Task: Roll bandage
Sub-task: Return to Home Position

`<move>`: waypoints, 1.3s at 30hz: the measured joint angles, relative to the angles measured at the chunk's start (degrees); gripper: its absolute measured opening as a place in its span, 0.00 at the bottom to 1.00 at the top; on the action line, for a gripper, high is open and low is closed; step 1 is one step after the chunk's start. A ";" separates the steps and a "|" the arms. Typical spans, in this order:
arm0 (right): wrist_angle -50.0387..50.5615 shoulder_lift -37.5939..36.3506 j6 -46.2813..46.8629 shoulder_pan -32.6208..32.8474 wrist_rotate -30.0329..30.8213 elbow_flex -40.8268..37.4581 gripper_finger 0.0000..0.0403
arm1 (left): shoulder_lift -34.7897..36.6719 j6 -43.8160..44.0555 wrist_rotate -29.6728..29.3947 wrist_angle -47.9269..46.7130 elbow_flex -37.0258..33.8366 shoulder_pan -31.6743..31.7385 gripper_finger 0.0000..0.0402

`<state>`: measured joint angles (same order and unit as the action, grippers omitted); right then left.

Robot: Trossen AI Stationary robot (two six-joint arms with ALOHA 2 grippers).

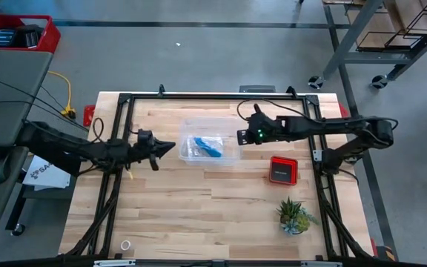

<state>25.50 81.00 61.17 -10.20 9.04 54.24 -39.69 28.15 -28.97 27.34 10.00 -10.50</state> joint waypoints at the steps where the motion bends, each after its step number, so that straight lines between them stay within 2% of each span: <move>1: 0.01 -0.72 0.00 0.00 -0.06 0.00 0.00 | 0.93 -0.16 1.21 2.84 -2.08 1.30 0.00; 6: -0.07 -4.82 -0.13 -0.02 0.03 0.00 0.00 | 5.29 -1.89 11.12 12.55 -9.25 7.35 0.00; 10: -0.70 -7.67 -2.63 0.20 0.94 0.00 0.00 | 6.70 -8.72 19.95 9.64 -9.33 10.87 0.00; 14: -1.33 -9.32 -11.66 1.20 0.65 0.00 0.00 | 6.70 -10.74 22.67 3.44 -9.37 14.32 0.00; 17: -1.07 -9.95 -16.40 2.97 -1.24 0.00 0.00 | 6.91 -11.11 24.40 2.45 -9.35 16.22 0.00; 22: 2.46 -11.71 -19.29 6.95 -2.56 0.00 0.00 | 7.77 -12.27 31.35 2.61 -9.37 17.67 0.00; 25: 1.17 -13.68 -20.07 9.12 -2.77 -2.50 0.00 | 8.20 -11.87 31.58 2.49 -9.37 18.09 0.00; 29: -8.71 -19.02 -18.61 10.37 -3.95 -11.16 0.00 | 8.25 -11.78 30.21 2.59 -9.37 18.09 0.00; 34: -31.84 -26.86 -17.93 9.31 -4.27 -25.83 0.00 | 7.97 -11.85 29.92 1.68 -9.37 18.09 0.00; 37: -44.02 -28.80 -24.84 7.21 -6.81 -32.27 0.00 | 7.99 -11.86 29.87 1.12 -9.37 18.09 0.00; 39: -46.34 -29.05 -30.92 5.35 -8.19 -34.86 0.00 | 7.99 -11.84 29.84 0.76 -9.36 18.09 0.00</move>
<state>-20.84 51.95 30.25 -4.84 0.85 19.38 -31.70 16.32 0.87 28.10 0.63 7.60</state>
